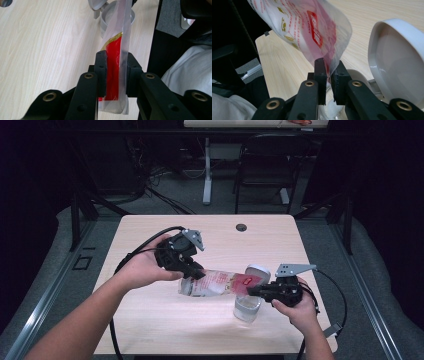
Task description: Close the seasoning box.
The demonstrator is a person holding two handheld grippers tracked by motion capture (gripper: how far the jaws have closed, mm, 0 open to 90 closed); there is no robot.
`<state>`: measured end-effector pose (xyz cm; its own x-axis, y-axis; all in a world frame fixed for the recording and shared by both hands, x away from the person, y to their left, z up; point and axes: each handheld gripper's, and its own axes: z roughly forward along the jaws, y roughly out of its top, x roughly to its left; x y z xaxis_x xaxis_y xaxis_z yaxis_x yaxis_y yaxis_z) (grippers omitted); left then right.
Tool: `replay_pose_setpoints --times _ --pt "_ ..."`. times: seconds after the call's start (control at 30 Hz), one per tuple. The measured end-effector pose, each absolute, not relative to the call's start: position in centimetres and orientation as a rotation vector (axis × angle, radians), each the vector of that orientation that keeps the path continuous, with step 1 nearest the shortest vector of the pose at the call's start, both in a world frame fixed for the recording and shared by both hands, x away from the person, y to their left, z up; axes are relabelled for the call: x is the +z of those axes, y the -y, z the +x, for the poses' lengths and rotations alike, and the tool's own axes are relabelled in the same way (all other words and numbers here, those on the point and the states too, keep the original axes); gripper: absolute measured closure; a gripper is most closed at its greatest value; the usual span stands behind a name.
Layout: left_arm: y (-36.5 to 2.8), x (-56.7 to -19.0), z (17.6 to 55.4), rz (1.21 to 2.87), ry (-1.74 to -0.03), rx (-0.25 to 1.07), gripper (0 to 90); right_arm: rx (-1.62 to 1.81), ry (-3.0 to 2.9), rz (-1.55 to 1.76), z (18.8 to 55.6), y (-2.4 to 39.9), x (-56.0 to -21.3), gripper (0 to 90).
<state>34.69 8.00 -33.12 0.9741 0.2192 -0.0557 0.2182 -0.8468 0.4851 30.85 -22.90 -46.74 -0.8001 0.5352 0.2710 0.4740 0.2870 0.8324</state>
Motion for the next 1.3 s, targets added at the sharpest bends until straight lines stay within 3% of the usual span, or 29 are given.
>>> replay_pose_setpoints --times 1.3 --pt "-6.3 -32.0 35.0 2.583 -0.272 0.004 77.0 1.556 -2.459 0.994 30.5 23.8 -46.6 83.9"
